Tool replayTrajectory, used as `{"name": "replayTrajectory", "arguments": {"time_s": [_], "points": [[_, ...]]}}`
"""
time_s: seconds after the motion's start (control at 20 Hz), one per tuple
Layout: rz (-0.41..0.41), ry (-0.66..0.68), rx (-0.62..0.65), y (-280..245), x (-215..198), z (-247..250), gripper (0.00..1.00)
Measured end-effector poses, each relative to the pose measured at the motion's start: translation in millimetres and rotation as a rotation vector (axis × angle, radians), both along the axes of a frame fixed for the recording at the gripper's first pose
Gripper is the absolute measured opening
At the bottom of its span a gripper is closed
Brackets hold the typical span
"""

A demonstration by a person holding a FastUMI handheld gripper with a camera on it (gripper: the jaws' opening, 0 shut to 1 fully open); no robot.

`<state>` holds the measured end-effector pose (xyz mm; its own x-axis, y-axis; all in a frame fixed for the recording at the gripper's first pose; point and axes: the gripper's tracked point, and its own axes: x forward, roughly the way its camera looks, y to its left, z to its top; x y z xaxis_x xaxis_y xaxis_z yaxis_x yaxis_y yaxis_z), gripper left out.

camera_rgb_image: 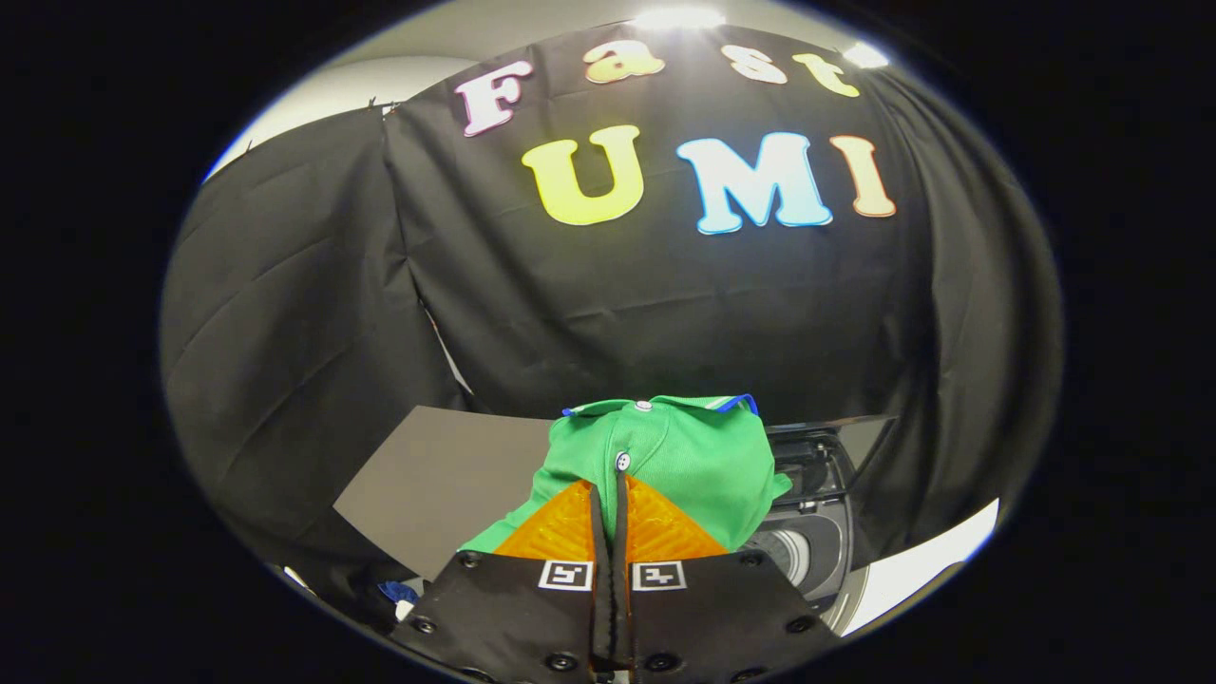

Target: Put the clothes into the washing machine and then close the washing machine lid.

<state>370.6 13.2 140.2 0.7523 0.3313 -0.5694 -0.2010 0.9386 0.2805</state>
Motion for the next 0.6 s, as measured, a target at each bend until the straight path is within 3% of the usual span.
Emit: {"name": "replayTrajectory", "arguments": {"time_s": [0.6], "points": [[-0.065, 0.031, -0.011, -70.2, 9.9, -33.7, 0.01]]}}
